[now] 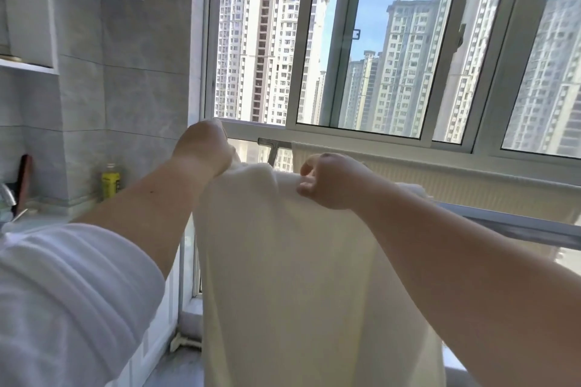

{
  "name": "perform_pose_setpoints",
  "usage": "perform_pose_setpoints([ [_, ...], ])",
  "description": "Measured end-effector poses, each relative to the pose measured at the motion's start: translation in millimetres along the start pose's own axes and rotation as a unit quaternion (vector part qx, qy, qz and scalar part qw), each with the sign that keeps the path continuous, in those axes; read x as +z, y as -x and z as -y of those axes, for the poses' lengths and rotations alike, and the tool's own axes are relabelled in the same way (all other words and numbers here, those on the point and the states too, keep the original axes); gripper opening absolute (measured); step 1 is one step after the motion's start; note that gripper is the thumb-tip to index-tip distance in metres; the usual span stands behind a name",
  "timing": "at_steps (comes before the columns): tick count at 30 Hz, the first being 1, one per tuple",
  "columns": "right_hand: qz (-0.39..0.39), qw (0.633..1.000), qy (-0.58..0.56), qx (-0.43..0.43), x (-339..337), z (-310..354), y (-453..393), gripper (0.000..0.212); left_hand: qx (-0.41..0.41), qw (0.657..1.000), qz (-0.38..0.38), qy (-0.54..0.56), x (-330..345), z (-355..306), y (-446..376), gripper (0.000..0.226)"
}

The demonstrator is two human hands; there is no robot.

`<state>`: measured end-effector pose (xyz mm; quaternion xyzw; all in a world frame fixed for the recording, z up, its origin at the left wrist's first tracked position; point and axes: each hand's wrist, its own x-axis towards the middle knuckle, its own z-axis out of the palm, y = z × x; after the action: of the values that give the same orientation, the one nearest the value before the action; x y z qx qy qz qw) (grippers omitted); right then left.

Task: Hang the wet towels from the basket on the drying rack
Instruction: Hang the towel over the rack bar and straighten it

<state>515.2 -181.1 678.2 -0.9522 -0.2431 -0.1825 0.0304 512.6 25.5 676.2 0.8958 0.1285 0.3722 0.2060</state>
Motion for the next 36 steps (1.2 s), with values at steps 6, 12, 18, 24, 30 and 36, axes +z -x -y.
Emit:
perform_pose_setpoints([
  [6, -0.019, 0.998, -0.057, -0.003, 7, 4, -13, 0.019, -0.032, 0.997, 0.012, 0.072, -20, 22, 0, 0.02],
  [12, -0.126, 0.978, -0.101, 0.134, 0, -13, -31, 0.023, -0.028, 0.994, 0.107, 0.018, -34, 33, 3, 0.035],
  [18, -0.133, 0.977, -0.054, 0.16, 2, -13, -29, 0.013, 0.015, 0.998, -0.027, -0.047, -31, 34, -7, 0.016],
  [24, -0.138, 0.972, -0.05, 0.183, -1, -28, -22, 0.006, -0.201, 0.881, 0.133, 0.407, -44, 32, -17, 0.023],
  [30, -0.144, 0.973, -0.093, 0.154, 2, -27, -18, 0.01, -0.15, 0.958, 0.037, 0.243, -16, 47, -29, 0.026],
  [36, -0.105, 0.982, -0.132, 0.081, 12, -18, -16, 0.01, -0.105, 0.993, 0.011, -0.05, -6, 48, -27, 0.018],
])
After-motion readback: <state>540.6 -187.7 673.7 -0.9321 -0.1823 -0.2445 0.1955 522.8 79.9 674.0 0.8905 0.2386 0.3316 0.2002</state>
